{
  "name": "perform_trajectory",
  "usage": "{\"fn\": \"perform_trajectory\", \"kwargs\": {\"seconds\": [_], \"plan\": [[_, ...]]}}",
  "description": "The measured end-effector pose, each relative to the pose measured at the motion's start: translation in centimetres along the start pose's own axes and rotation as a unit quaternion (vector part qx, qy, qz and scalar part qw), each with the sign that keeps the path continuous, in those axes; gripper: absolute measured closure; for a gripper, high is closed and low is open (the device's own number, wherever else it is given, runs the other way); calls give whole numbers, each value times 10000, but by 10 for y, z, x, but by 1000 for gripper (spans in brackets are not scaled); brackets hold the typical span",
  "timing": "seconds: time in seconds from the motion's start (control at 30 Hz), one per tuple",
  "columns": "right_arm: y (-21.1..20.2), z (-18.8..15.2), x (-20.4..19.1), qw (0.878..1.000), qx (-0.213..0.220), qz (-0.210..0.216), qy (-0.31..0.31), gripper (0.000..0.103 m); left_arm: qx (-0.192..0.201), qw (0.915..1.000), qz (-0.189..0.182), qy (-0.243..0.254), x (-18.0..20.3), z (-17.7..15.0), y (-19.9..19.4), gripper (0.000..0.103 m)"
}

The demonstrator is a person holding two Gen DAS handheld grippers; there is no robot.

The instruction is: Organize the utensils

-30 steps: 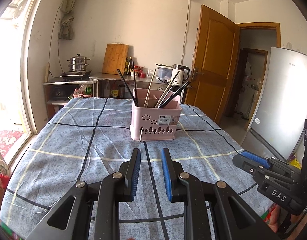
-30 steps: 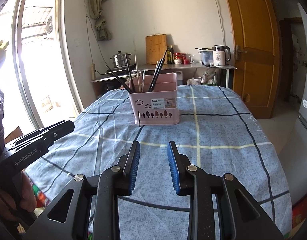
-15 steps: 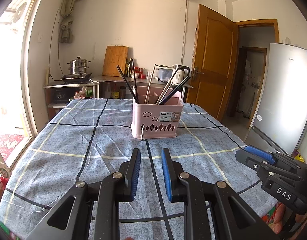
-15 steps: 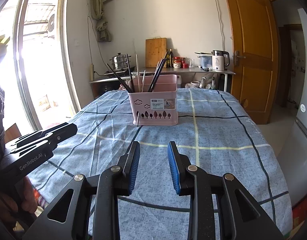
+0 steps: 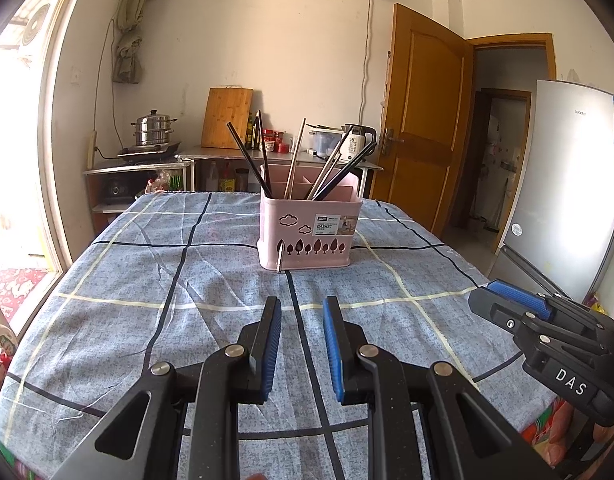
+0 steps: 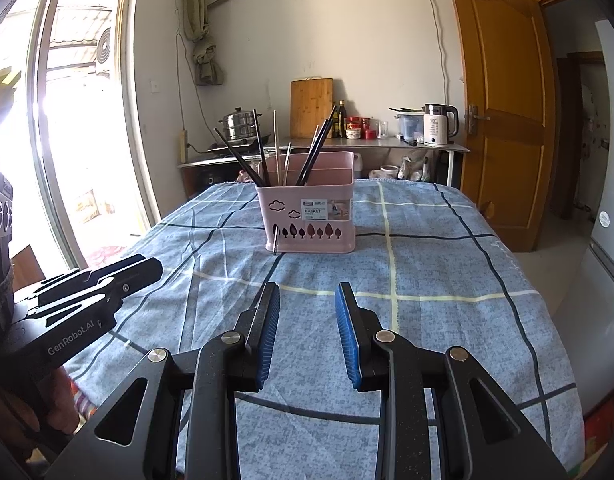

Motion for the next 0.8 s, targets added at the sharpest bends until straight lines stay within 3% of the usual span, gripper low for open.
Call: {"fn": "perform_trajectory", "kwargs": {"seconds": [0.8], "plan": [[1,0,0,10000,-37,19,-55,73,-72,10000,0,43,1,-5,0,82]]}}
Point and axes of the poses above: each gripper's, at about its wrist camera, not at the fingertips, and y roughly the way its jaws point, x to its right, z to its top, the point moved 8 cm from there along y, roughly the way its jaws point, and after that the axes turned 13 degrees about y, right-handed, at the moved point
